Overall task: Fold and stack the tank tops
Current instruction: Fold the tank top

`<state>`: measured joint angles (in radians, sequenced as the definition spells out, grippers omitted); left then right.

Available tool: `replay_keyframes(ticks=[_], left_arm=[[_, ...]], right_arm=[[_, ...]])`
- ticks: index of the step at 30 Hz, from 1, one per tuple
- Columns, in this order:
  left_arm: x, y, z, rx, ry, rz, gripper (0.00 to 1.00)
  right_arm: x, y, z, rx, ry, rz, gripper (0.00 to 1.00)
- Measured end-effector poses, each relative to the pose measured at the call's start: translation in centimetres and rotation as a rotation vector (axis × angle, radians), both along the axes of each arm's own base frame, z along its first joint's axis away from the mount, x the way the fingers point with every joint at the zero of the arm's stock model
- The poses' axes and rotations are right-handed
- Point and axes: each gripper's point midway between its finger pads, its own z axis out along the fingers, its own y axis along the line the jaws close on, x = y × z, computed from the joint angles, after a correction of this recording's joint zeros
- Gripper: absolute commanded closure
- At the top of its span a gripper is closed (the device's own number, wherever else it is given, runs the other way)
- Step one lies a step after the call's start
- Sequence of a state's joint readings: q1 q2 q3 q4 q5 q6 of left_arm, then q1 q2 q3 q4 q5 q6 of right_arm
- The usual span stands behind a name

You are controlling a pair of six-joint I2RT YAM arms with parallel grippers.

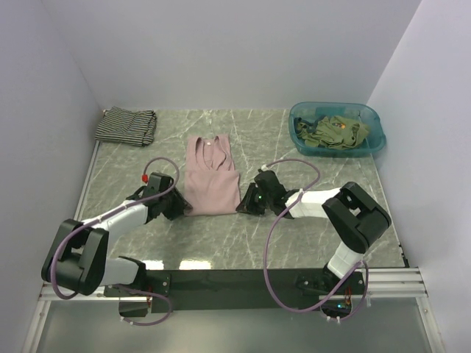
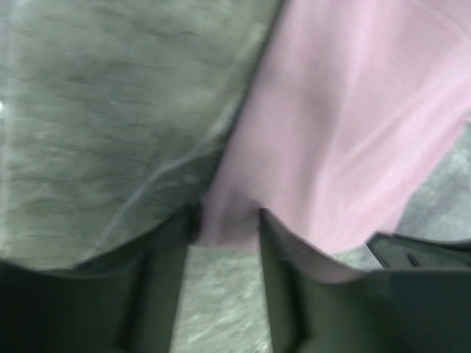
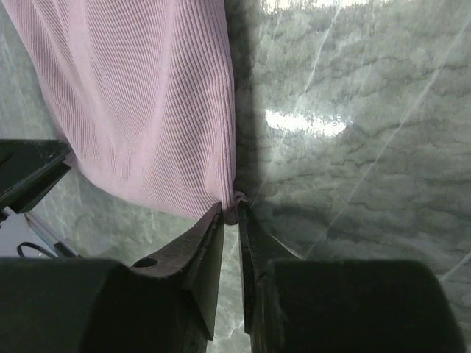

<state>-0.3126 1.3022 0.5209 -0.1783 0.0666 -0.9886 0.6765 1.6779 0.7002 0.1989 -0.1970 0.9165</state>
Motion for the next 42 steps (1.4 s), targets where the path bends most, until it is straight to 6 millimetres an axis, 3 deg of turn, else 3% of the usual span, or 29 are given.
replay_keyframes(ticks=[3,10,15,19,27,30,36,42], left_arm=[[-0.1,-0.6,0.6,-0.015,-0.020,-0.020,0.40],[-1.9,-0.1,0.6,-0.001,0.013,-0.003,0.34],[-2.1,0.1,0.4,-0.005,0.032,0.032,0.43],[-1.6,-0.3,-0.1,-0.026,0.048,0.057,0.62],[-0.3,-1.0,-0.5,-0.066,0.039,0.088,0.74],[-0.3,-1.0,-0.6,-0.064,0.039,0.092,0.99],[-0.8,-0.9,-0.3,-0.046,0.019,0.067,0.99],[-4.2,-1.5,0.1,-0.014,0.029,-0.015,0.99]], right_arm=[[0.0,0.1,0.0,-0.018,-0.018,0.011,0.81],[0.0,0.0,-0.2,-0.046,-0.036,0.019,0.92],[0.0,0.1,-0.2,-0.050,-0.040,0.020,0.94],[0.0,0.1,-0.2,-0.055,-0.044,0.021,0.96],[0.0,0.1,-0.2,-0.061,-0.051,0.026,0.98],[0.0,0.1,-0.2,-0.063,-0.053,0.030,1.00],[-0.5,0.2,-0.1,-0.084,-0.066,0.056,1.00],[-3.9,0.3,0.8,-0.134,-0.077,0.163,1.00]])
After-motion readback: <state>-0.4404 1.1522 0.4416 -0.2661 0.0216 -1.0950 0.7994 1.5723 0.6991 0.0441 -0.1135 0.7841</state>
